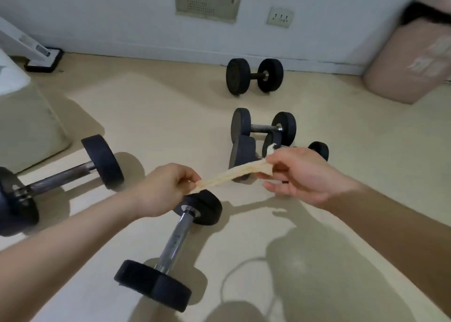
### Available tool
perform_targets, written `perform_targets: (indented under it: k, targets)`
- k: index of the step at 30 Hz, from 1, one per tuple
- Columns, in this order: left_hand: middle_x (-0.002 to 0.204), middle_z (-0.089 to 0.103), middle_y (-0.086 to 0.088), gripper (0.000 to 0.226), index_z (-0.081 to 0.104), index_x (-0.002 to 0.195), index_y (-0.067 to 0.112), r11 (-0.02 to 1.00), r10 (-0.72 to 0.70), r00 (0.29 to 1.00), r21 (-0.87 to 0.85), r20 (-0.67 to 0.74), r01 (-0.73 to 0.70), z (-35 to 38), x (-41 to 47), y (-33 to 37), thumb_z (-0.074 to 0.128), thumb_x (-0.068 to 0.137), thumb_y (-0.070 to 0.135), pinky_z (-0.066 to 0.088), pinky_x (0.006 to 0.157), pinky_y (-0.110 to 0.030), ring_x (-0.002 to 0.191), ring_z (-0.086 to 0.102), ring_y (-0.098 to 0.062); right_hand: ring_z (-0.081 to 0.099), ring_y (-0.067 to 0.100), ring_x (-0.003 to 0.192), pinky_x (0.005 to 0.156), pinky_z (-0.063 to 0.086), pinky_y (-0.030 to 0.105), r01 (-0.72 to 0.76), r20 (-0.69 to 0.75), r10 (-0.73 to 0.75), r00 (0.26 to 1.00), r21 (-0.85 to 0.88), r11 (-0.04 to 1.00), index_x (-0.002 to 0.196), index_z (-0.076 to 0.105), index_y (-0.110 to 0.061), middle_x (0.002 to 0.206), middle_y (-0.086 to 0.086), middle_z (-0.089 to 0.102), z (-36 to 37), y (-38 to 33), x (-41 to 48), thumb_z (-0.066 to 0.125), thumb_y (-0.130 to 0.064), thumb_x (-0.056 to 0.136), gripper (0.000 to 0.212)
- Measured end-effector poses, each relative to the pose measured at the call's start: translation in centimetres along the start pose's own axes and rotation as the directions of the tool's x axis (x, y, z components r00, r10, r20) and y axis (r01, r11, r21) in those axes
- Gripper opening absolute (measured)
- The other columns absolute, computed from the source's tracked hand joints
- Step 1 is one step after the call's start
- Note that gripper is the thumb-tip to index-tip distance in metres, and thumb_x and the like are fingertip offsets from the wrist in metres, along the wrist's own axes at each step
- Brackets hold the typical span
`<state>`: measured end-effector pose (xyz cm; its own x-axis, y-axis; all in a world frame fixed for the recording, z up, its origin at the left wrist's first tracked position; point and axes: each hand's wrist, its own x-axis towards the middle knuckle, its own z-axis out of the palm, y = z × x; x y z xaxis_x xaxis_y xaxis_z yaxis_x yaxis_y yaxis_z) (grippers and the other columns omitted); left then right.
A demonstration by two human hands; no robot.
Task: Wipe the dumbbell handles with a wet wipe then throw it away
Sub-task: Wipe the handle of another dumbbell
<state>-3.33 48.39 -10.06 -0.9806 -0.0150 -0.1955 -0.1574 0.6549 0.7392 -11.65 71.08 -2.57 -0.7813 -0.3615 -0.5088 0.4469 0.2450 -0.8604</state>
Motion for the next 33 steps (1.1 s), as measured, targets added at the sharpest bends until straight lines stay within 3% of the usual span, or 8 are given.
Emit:
perform_targets:
  k: [6, 12, 14, 20, 24, 28, 31, 33]
  targets:
    - [0.065, 0.059, 0.000, 0.011, 0.059, 0.082, 0.017, 0.928, -0.033, 0.999, -0.370, 0.017, 0.037, 2.0, 2.0, 1.6, 0.057, 0.092, 0.011, 0.047, 0.053, -0.028, 0.056, 0.056, -0.012, 0.061, 0.018, 0.064, 0.057, 0.051, 0.024, 0.089, -0.007, -0.088, 0.996, 0.053, 0.995, 0.080, 0.059, -0.011, 0.072, 0.008, 0.066, -2.6, -2.5, -0.3, 0.053, -0.011, 0.094, 0.016]
    - [0.069, 0.053, 0.001, 0.022, 0.057, 0.072, 0.014, 0.298, -0.219, 0.976, -0.953, -0.012, 0.055, 2.8, 3.0, 4.9, 0.045, 0.084, 0.002, 0.045, 0.068, -0.029, 0.064, 0.057, -0.011, 0.051, 0.015, 0.061, 0.056, 0.043, 0.022, 0.150, 0.112, -0.130, 0.985, -0.203, 0.968, 0.087, 0.064, -0.014, 0.072, 0.006, 0.059, -6.6, 0.9, 2.0, 0.061, -0.011, 0.089, 0.005]
    - [0.074, 0.057, -0.003, 0.015, 0.057, 0.083, 0.011, 0.293, -0.254, 0.966, -0.955, -0.039, 0.039, 2.8, 3.3, 6.6, 0.044, 0.086, 0.003, 0.047, 0.059, -0.026, 0.071, 0.063, -0.019, 0.053, 0.012, 0.062, 0.061, 0.044, 0.025, 0.190, 0.175, -0.128, 0.976, -0.408, 0.893, 0.089, 0.063, -0.014, 0.070, 0.003, 0.060, -8.2, 2.3, 2.6, 0.067, -0.009, 0.085, 0.007]
    - [0.070, 0.059, -0.005, 0.015, 0.058, 0.085, 0.015, 0.732, -0.172, 0.977, -0.680, -0.126, 0.041, 4.8, 6.5, 12.0, 0.051, 0.095, 0.007, 0.045, 0.056, -0.024, 0.059, 0.053, -0.014, 0.051, 0.025, 0.073, 0.064, 0.041, 0.038, 0.281, 0.274, -0.185, 0.944, -0.369, 0.886, 0.089, 0.070, -0.016, 0.085, 0.012, 0.067, -13.4, 3.7, 5.3, 0.058, 0.008, 0.077, 0.029]
    - [0.082, 0.065, -0.012, 0.008, 0.056, 0.090, 0.017, 0.799, -0.251, 0.956, -0.590, -0.150, 0.117, 8.2, 9.3, 13.9, 0.052, 0.096, 0.013, 0.045, 0.056, -0.024, 0.072, 0.060, -0.022, 0.056, 0.018, 0.069, 0.059, 0.045, 0.028, 0.039, 0.483, -0.076, 0.872, 0.086, 0.996, 0.115, 0.063, -0.017, 0.082, 0.008, 0.062, -15.6, 3.8, 6.9, 0.063, -0.004, 0.080, 0.037]
    - [0.094, 0.071, -0.009, 0.010, 0.056, 0.099, 0.016, 0.825, -0.326, 0.945, -0.500, -0.037, 0.265, 11.1, 10.8, 15.0, 0.050, 0.098, 0.025, 0.051, 0.065, -0.027, 0.085, 0.069, -0.021, 0.061, 0.025, 0.082, 0.071, 0.048, 0.031, 0.143, 0.432, -0.097, 0.897, -0.076, 0.987, 0.100, 0.072, -0.020, 0.089, 0.013, 0.069, -16.0, 5.6, 9.9, 0.068, -0.012, 0.082, 0.020]
    - [0.109, 0.063, -0.002, 0.024, 0.057, 0.113, 0.024, 0.924, -0.327, 0.944, 0.225, 0.048, 0.309, 12.0, 10.6, 12.7, 0.046, 0.097, 0.038, 0.045, 0.081, -0.027, 0.100, 0.059, -0.020, 0.055, 0.027, 0.079, 0.072, 0.046, 0.038, 0.138, 0.316, -0.113, 0.942, -0.058, 0.989, 0.082, 0.075, -0.013, 0.083, 0.010, 0.068, -17.0, 7.0, 12.7, 0.066, -0.011, 0.086, 0.010]
    - [0.110, 0.056, -0.001, 0.030, 0.056, 0.119, 0.028, 0.708, -0.417, 0.897, 0.671, 0.147, 0.219, 12.6, 9.7, 10.2, 0.045, 0.095, 0.043, 0.044, 0.087, -0.030, 0.102, 0.053, -0.021, 0.051, 0.027, 0.075, 0.066, 0.047, 0.032, 0.093, 0.321, -0.089, 0.943, 0.003, 0.996, 0.084, 0.073, -0.009, 0.085, 0.013, 0.064, -17.3, 7.8, 14.1, 0.064, -0.007, 0.087, 0.010]
